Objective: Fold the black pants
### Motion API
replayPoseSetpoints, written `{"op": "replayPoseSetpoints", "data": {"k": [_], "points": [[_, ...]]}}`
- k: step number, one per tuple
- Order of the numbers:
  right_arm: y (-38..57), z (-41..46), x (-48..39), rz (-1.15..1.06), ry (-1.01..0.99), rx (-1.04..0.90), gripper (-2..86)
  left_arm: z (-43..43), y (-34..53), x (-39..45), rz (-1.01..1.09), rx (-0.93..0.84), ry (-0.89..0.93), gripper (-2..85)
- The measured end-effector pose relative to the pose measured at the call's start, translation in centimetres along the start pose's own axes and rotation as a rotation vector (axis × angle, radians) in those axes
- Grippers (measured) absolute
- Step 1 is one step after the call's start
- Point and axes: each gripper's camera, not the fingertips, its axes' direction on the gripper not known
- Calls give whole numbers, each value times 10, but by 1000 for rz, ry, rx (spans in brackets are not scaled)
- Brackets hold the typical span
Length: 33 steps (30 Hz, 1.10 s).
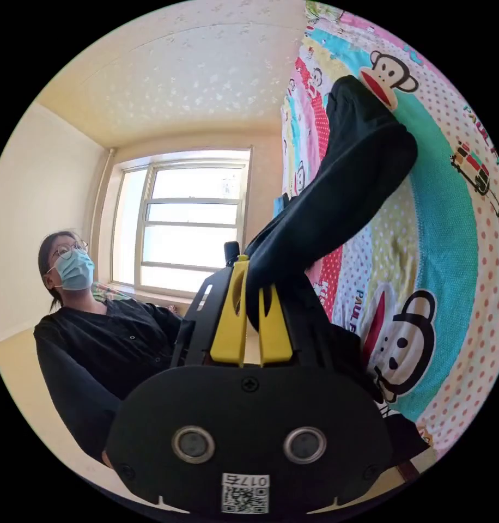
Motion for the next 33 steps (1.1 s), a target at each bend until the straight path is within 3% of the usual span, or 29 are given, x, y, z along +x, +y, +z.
{"op": "replayPoseSetpoints", "data": {"k": [10,12,15,19,23,26,29,33], "points": [[50,-46,-282,-642,-16,-289,-5,-45,1,260,432,126,147,27],[54,-55,-316,-742,-17,-284,-5,-46,-10,304,510,190,144,28],[43,-73,-337,-801,37,-221,-5,-37,-40,310,449,263,117,28],[-7,-83,-286,-641,244,-170,-5,-11,-94,242,209,309,9,28],[-54,-90,-211,-429,318,-77,-5,21,-141,147,-36,345,-9,32],[-82,-96,-159,-280,313,-35,-5,45,-158,124,-73,303,-201,35],[-82,-85,-116,-223,407,-103,-4,81,-143,94,-146,236,-425,41],[-41,-83,-47,-126,428,-215,-3,127,-60,30,-267,229,-435,44]]}}
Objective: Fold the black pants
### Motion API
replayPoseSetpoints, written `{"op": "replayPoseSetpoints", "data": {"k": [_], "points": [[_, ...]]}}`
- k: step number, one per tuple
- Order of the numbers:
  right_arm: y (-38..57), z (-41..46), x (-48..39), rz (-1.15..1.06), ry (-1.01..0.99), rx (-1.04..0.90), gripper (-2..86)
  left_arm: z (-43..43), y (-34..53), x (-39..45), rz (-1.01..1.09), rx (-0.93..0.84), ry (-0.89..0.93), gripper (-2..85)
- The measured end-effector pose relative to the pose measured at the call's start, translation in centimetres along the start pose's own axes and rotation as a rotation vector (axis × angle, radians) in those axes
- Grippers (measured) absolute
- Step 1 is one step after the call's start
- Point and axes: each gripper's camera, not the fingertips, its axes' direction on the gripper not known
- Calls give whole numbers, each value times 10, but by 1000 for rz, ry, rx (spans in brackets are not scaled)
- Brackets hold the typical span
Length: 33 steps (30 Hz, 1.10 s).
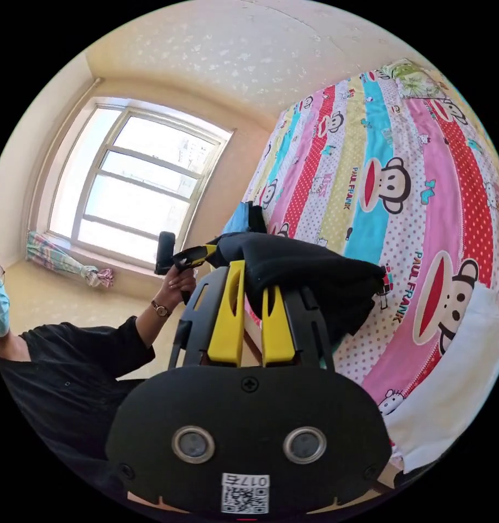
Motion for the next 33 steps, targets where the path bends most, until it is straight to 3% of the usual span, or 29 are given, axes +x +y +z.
{"op": "replayPoseSetpoints", "data": {"k": [4,8,13,18,20,25,29,31,33], "points": [[64,41,58,174,-87,-147,4,36,78,-52,-155,-44,-23,46],[104,74,89,253,-4,-338,31,78,144,-81,-265,-175,-157,48],[108,76,124,332,-15,-473,138,93,172,-110,-388,-234,-282,79],[80,28,147,373,11,-301,164,21,160,-118,-401,91,-77,104],[71,18,161,403,14,-241,173,12,147,-122,-366,121,-61,113],[56,50,210,490,-61,-193,202,42,106,-141,-269,45,-61,160],[59,91,215,535,-81,-153,208,127,107,-153,-258,-218,-104,174],[65,95,203,551,42,-70,192,124,124,-144,-289,-118,-175,167],[69,99,197,574,13,-53,167,123,139,-128,-341,-103,-184,141]]}}
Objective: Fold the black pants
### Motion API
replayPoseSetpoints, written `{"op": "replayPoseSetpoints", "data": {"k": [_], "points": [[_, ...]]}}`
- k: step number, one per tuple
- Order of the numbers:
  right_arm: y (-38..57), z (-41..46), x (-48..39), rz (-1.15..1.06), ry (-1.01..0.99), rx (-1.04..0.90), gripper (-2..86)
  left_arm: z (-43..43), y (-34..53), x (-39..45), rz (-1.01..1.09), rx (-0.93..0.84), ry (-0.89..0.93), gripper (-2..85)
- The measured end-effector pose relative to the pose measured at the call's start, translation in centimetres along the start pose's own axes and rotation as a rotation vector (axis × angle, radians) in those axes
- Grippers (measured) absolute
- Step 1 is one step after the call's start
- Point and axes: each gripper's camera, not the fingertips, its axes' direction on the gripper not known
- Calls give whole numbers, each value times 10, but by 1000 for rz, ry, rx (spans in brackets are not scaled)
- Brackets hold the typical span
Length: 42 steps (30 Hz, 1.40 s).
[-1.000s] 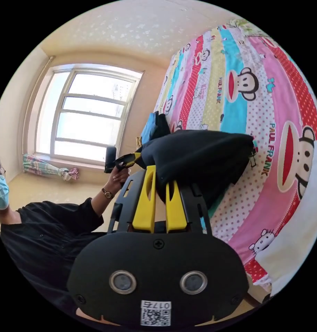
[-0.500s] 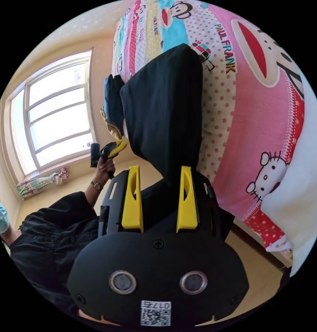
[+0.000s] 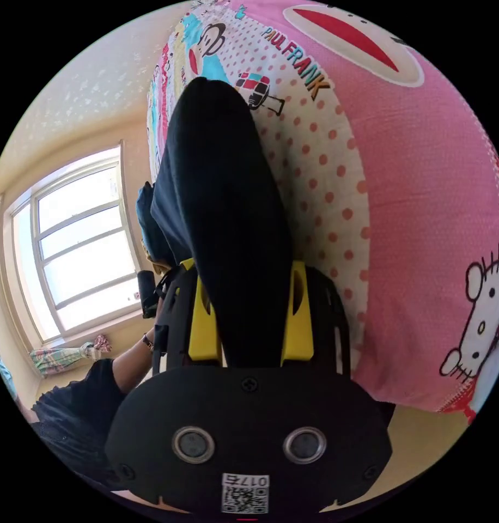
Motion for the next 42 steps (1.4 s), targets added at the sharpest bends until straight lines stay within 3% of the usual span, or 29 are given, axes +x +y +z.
{"op": "replayPoseSetpoints", "data": {"k": [4,11,18,25,26,28,31,33,37,40,42], "points": [[9,-9,-13,-29,-75,-75,95,-24,19,24,47,-86,29,84],[52,-82,-68,-271,-144,-257,53,-79,89,118,277,-378,138,85],[127,-230,-103,-459,-206,5,52,-104,144,289,464,-297,301,84],[123,-348,-102,-538,-100,334,58,-52,94,457,644,-152,339,82],[115,-352,-95,-507,-80,339,59,-26,80,480,664,-139,291,83],[69,-351,-46,-209,80,297,69,31,55,499,636,-180,182,85],[28,-320,29,254,440,268,76,155,34,492,514,-500,-104,89],[15,-286,56,366,626,148,82,221,57,467,546,-761,-347,56],[-1,-261,50,415,620,154,87,217,86,414,594,-779,-534,15],[-10,-248,39,347,697,135,88,161,83,339,454,-726,-600,4],[-11,-243,37,340,691,145,88,89,68,261,226,-652,-721,-1]]}}
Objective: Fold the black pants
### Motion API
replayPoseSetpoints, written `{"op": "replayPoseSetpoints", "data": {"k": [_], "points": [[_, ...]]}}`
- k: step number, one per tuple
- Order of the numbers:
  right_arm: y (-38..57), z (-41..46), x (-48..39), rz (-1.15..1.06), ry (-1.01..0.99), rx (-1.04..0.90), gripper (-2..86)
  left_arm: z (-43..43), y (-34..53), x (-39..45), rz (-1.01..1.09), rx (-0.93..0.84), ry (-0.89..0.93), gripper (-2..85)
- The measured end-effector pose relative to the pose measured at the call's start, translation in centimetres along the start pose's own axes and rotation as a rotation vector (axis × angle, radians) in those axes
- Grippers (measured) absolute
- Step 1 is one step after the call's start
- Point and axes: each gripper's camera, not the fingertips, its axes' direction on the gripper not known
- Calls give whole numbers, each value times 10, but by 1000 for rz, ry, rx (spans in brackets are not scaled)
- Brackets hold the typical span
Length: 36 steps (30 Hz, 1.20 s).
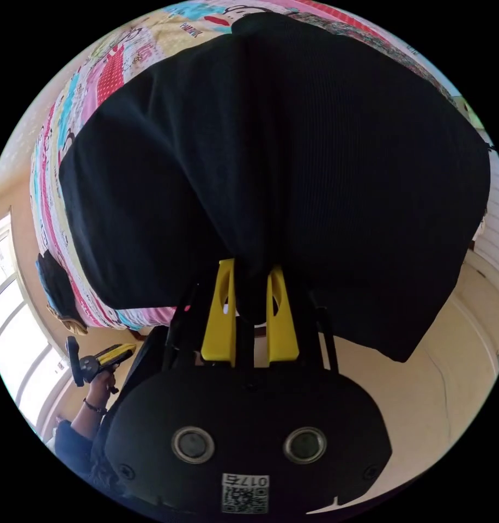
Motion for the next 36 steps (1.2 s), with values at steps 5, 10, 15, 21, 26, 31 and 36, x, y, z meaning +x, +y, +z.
{"op": "replayPoseSetpoints", "data": {"k": [5,10,15,21,26,31,36], "points": [[8,0,-22,-9,32,50,86,12,113,-201,-672,-184,298,-5],[20,5,-60,-60,177,120,88,3,219,-251,-921,7,658,-6],[18,4,-66,8,128,97,88,67,276,-230,-1146,161,1078,-5],[4,-6,-79,103,106,-154,81,142,288,-199,-1280,-287,1201,-5],[46,-19,-125,148,313,-106,55,92,232,-265,-1237,-154,1237,-5],[125,28,-185,191,421,-154,14,-20,141,-373,-1088,105,1111,-2],[192,89,-236,178,308,-246,6,-147,57,-478,-943,411,1028,10]]}}
